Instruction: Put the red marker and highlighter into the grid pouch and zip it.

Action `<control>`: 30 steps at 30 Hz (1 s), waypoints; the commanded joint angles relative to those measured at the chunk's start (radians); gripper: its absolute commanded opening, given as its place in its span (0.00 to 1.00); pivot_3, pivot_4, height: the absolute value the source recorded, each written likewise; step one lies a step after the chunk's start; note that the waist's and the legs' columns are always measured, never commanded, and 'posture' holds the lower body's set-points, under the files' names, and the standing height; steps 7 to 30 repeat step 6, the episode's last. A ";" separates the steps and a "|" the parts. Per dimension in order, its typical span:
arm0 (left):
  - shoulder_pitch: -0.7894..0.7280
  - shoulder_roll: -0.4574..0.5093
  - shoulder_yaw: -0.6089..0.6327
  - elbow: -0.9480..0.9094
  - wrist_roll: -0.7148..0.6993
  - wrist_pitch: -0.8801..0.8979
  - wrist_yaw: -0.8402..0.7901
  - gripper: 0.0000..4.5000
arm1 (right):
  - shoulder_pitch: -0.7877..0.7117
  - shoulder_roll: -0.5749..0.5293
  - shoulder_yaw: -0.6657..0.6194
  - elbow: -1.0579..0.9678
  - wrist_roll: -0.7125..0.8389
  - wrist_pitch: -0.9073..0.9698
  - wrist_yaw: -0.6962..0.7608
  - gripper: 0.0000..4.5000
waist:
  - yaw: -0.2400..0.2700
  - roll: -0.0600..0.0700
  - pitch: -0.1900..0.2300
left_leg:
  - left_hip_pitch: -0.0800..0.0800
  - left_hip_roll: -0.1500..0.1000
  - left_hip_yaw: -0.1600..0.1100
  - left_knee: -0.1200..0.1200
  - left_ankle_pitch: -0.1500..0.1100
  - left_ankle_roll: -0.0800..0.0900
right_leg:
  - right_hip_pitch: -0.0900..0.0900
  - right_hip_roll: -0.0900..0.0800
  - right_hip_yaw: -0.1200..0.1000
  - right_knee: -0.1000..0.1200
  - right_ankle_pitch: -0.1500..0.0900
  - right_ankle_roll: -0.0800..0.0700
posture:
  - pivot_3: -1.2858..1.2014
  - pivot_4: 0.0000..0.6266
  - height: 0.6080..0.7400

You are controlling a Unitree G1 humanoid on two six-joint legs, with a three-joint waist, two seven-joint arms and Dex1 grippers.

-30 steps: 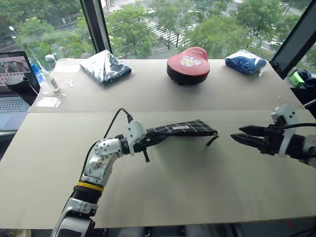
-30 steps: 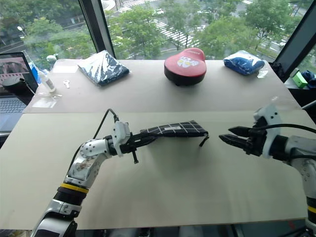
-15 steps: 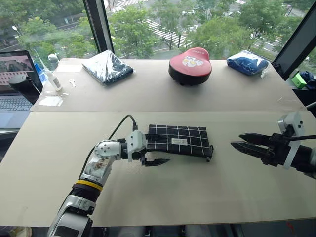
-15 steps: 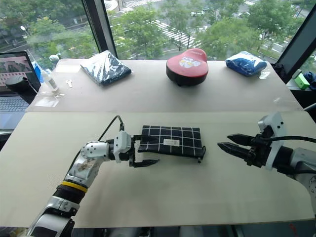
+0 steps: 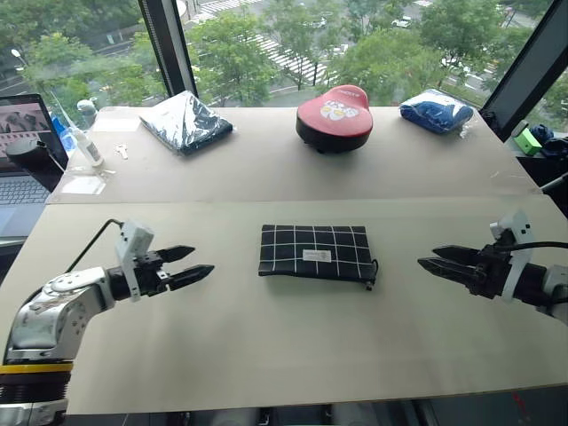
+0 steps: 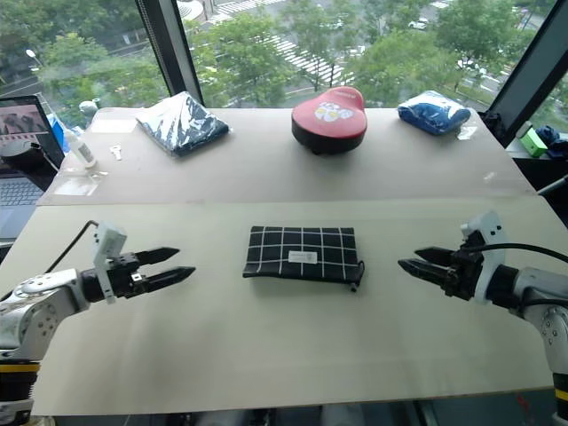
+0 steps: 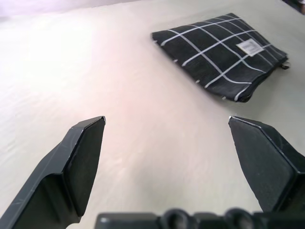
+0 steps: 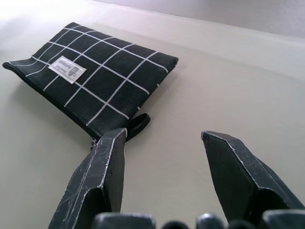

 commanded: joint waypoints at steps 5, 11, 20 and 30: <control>0.087 -0.019 0.148 -0.089 -0.040 0.008 0.069 0.99 | -0.096 0.003 0.040 0.098 -0.034 -0.061 0.015 0.63 | -0.002 0.000 0.000 | 0.000 0.000 0.000 -0.001 -0.001 -0.003 | -0.001 -0.001 0.001 0.000 0.000 0.000 | 0.52 0.24 1.00; 0.093 -0.027 0.156 -0.098 -0.046 0.011 0.079 0.99 | -0.100 0.007 0.048 0.104 -0.039 -0.064 0.013 0.63 | -0.002 0.000 0.000 | 0.000 0.000 0.000 -0.001 -0.003 -0.006 | -0.001 -0.001 0.001 0.000 0.000 0.000 | 0.52 0.24 1.00; 0.093 -0.027 0.156 -0.098 -0.046 0.011 0.079 0.99 | -0.100 0.007 0.048 0.104 -0.039 -0.064 0.013 0.63 | -0.002 0.000 0.000 | 0.000 0.000 0.000 -0.001 -0.003 -0.006 | -0.001 -0.001 0.001 0.000 0.000 0.000 | 0.52 0.24 1.00; 0.093 -0.027 0.156 -0.098 -0.046 0.011 0.079 0.99 | -0.100 0.007 0.048 0.104 -0.039 -0.064 0.013 0.63 | -0.002 0.000 0.000 | 0.000 0.000 0.000 -0.001 -0.003 -0.006 | -0.001 -0.001 0.001 0.000 0.000 0.000 | 0.52 0.24 1.00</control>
